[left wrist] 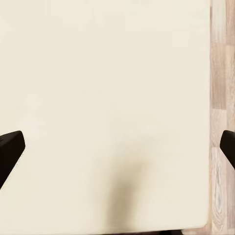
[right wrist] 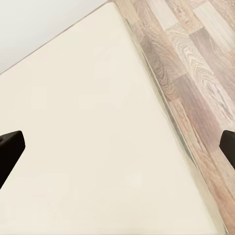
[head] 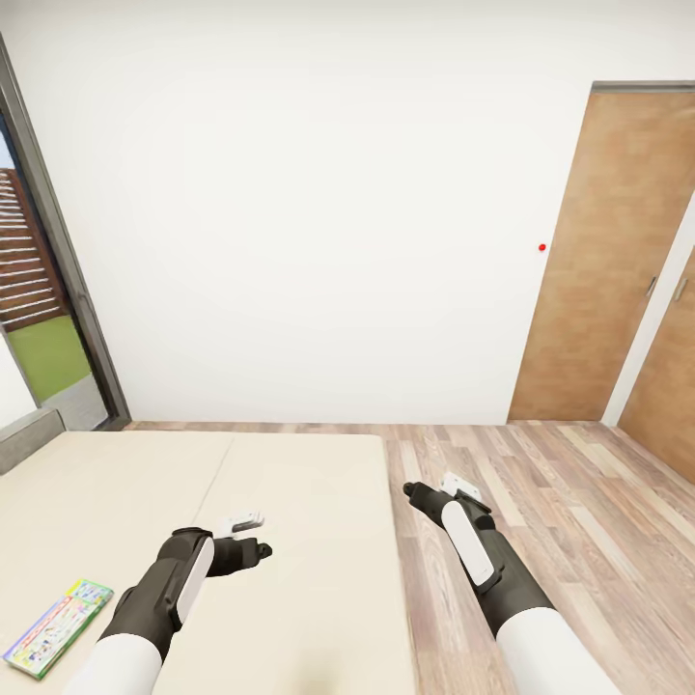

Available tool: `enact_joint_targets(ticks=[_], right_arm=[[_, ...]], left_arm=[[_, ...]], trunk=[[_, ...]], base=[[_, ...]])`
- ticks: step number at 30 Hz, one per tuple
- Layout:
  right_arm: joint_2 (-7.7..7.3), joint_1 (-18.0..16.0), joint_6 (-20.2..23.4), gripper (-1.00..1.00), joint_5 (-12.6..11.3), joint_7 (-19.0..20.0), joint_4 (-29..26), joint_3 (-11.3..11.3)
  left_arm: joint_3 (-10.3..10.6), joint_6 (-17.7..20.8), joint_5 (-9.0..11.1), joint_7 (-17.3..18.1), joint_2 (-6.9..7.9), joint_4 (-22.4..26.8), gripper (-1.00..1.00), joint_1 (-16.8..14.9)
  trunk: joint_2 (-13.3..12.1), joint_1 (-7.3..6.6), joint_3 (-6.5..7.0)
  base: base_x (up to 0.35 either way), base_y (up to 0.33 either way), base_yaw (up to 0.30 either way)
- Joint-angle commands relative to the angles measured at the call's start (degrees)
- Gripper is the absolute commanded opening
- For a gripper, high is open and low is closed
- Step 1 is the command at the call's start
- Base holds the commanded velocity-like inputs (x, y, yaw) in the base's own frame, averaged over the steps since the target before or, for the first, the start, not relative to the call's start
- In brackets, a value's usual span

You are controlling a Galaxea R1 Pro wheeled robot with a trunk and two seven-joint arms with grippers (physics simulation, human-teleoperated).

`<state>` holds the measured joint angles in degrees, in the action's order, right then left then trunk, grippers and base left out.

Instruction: Put all the toys in the child's room - the three board games (two on the bed and one on the table), the two jigsaw puzzles on the table, and the tennis ball on the table - inside the toy box on the table in the child's room.

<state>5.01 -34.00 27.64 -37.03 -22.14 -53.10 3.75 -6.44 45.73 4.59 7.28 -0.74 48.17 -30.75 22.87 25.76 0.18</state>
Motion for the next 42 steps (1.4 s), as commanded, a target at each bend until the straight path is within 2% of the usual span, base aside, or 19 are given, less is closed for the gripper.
enact_joint_targets(ticks=[1,31,39,40,42], right_arm=[[-0.02,0.0,0.0,1.00,-0.6,-0.6,-0.1,0.1],[-0.01,0.0,-0.1,1.00,-0.5,-0.6,0.0,0.1],[-0.07,0.0,-2.7,1.00,-0.6,-0.6,0.2,0.2],[-0.34,0.3,-2.3,1.00,-0.9,-0.3,-0.1,-0.2],[0.16,1.0,-1.7,1.00,-1.5,0.4,-0.8,-0.8]], left_arm=[[-0.2,0.3,0.3,0.0,-0.05,0.0,1.00,0.0],[-0.2,0.3,0.3,0.0,-0.12,0.1,1.00,0.0],[-0.2,0.3,0.3,0.0,-0.14,0.0,1.00,0.0],[0.1,0.0,0.0,-0.3,-0.38,-0.3,1.00,-0.3],[0.7,-0.6,0.2,-1.0,-0.55,-0.9,1.00,-1.0]], trunk=[[0.0,0.03,-0.03],[0.0,0.03,-0.02],[0.0,0.03,-0.02],[0.0,0.03,-0.02],[0.0,0.03,-0.02]], base=[[0.000,0.075,-0.007],[0.000,0.065,-0.001],[0.000,0.003,0.000],[0.000,0.000,0.000],[0.000,0.000,0.000]])
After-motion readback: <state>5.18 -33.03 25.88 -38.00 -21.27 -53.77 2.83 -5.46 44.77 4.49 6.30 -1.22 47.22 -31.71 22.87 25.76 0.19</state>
